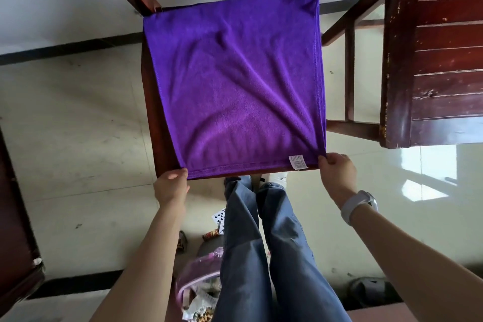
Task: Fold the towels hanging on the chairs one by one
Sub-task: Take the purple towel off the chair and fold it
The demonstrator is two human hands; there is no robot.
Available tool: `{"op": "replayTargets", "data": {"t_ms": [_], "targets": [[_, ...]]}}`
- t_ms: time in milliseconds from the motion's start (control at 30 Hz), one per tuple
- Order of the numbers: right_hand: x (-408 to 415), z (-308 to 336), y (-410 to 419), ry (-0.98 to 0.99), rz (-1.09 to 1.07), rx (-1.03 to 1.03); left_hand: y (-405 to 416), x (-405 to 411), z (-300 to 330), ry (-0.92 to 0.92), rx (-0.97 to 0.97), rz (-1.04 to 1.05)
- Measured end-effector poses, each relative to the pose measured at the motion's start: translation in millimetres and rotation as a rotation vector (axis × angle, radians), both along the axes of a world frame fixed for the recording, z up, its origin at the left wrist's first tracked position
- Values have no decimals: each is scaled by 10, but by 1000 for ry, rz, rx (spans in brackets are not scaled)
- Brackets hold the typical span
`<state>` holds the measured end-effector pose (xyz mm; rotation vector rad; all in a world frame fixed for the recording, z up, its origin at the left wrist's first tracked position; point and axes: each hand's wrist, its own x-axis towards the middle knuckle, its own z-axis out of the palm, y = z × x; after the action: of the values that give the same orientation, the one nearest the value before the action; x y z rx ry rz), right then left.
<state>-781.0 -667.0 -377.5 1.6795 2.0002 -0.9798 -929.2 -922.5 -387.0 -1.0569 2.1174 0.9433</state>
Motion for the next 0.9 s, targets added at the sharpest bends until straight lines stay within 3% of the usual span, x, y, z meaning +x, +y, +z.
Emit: {"op": "replayTargets", "data": {"t_ms": [133, 233, 400, 600, 900], "targets": [[-2, -43, -6, 76, -182, -139, 4, 50, 51, 34, -57, -181], [16, -20, 44, 71, -175, -176, -35, 54, 64, 57, -83, -259], [77, 50, 202, 160, -272, -231, -140, -44, 235, 57, 104, -27], [8, 382, 302, 358, -474, -371, -206, -159, 609, 139, 273, 103], [-192, 1095, 455, 542, -597, -414, -81, -420, 1311, 300, 415, 156]]}}
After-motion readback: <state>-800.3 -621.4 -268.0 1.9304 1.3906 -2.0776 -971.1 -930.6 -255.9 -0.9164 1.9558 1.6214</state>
